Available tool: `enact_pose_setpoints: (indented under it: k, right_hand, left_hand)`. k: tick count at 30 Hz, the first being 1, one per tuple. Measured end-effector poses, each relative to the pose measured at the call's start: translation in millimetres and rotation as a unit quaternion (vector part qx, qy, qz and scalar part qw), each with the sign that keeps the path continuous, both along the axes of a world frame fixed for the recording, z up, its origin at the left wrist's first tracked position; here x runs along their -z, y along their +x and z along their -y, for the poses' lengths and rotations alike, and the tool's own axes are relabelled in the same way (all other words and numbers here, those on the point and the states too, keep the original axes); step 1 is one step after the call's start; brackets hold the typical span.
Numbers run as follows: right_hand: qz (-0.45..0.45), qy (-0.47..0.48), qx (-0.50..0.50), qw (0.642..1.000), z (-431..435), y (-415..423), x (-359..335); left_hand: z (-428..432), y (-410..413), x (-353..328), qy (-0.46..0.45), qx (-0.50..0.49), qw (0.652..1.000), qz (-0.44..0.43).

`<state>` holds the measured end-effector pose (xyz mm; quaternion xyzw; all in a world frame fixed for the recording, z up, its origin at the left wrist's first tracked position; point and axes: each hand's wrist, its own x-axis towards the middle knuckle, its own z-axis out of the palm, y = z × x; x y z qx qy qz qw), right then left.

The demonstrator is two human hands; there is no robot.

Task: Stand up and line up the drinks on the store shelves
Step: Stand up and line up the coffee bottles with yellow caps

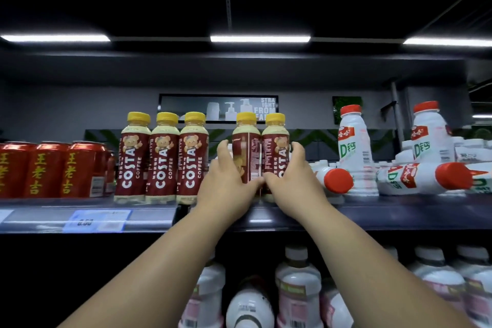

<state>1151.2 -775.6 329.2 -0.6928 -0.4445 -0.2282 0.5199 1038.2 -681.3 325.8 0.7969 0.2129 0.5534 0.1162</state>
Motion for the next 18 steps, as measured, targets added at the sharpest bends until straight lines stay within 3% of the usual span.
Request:
enact_pose_setpoints:
  k: [5, 9, 12, 18]
  right_hand:
    - [0.036, 0.014, 0.005, 0.999, 0, 0, 5]
    - [0.052, 0.014, 0.029, 0.998, 0, -2, 9]
    - [0.064, 0.011, 0.047, 0.997, 0, -4, 11]
    - [0.074, 0.07, 0.009, 0.995, 7, -10, 14]
  left_hand:
    - [3, 0, 0, -0.016, 0.001, 0.998, -0.068]
    - [7, 0, 3, 0.009, -0.029, 0.999, -0.029]
    - [7, 0, 4, 0.004, -0.043, 0.998, -0.049]
    - [10, -1, 5, 0.042, -0.066, 0.997, -0.017]
